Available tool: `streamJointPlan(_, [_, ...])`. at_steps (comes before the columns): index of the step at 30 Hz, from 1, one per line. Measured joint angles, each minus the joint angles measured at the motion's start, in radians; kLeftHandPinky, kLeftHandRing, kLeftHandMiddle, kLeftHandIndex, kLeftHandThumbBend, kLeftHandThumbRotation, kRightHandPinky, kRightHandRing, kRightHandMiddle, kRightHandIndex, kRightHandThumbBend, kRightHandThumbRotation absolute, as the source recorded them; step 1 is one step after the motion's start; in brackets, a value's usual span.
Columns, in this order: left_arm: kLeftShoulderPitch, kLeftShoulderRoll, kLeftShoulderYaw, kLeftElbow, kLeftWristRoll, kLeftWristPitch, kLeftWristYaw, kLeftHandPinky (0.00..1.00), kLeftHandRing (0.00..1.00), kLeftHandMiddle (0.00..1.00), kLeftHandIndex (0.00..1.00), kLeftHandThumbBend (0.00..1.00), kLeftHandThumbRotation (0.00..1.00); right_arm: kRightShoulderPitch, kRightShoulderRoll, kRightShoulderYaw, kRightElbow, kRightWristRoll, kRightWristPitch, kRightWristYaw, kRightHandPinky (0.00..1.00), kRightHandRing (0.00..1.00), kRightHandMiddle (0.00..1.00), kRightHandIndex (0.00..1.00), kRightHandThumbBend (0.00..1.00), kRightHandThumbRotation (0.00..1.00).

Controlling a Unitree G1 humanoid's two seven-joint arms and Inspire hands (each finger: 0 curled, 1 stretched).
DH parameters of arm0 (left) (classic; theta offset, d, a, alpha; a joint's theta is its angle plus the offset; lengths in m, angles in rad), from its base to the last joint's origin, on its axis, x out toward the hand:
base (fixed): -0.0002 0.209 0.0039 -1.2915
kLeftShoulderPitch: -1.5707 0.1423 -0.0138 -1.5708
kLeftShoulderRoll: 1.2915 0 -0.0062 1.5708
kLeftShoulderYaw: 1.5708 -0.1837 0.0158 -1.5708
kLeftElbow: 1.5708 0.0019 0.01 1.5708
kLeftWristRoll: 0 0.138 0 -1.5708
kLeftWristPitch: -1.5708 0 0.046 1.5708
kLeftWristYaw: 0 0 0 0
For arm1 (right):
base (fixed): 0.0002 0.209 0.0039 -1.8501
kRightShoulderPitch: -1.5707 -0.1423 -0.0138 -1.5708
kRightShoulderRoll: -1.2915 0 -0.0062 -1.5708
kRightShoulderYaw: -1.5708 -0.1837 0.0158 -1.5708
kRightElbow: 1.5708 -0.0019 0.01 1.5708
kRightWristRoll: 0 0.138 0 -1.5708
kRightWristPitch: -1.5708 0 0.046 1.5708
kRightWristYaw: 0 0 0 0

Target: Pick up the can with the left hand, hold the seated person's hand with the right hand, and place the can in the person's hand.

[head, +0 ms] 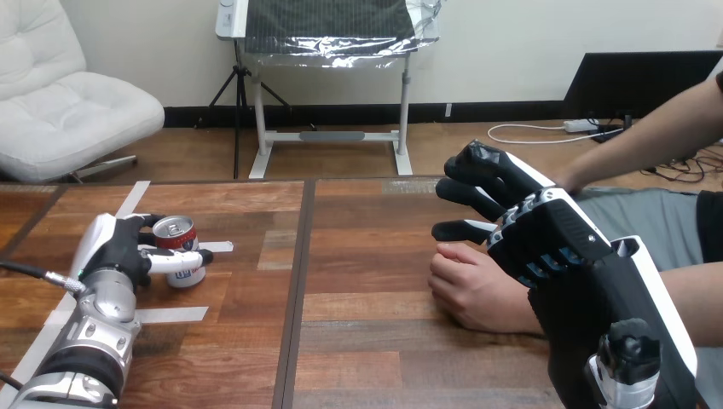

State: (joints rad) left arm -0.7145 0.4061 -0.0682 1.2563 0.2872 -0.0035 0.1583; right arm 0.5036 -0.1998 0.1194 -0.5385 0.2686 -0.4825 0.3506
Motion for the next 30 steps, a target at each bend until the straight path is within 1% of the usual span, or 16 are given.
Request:
streamJointPlan(3, [0.0, 0.0, 0.0, 0.0, 0.0, -0.004, 0.018, 0.43, 0.58, 0.65, 0.76, 0.75, 0.14, 0.0, 0.0, 0.0, 0.0, 0.0, 0.0, 0.0, 0.73, 0.86, 0.87, 0.86, 1.0, 0.92])
streamJointPlan(12, [0.0, -0.003, 0.0, 0.0, 0.0, -0.016, 0.057, 0.39, 0.53, 0.61, 0.72, 0.75, 0.09, 0.0, 0.0, 0.0, 0.0, 0.0, 0.0, 0.0, 0.73, 0.86, 0.87, 0.86, 1.0, 0.92])
streamJointPlan(20, [0.0, -0.009, 0.002, 0.0, -0.001, -0.026, 0.077, 0.39, 0.53, 0.6, 0.7, 0.74, 0.02, 0.0, 0.0, 0.0, 0.0, 0.0, 0.0, 0.0, 0.74, 0.86, 0.87, 0.86, 1.0, 0.92])
streamJointPlan(30, [0.0, -0.02, 0.007, 0.0, -0.002, -0.027, 0.084, 0.46, 0.57, 0.63, 0.67, 0.72, 0.0, 0.0, 0.0, 0.0, 0.0, 0.0, 0.0, 0.001, 0.74, 0.86, 0.87, 0.86, 1.0, 0.92])
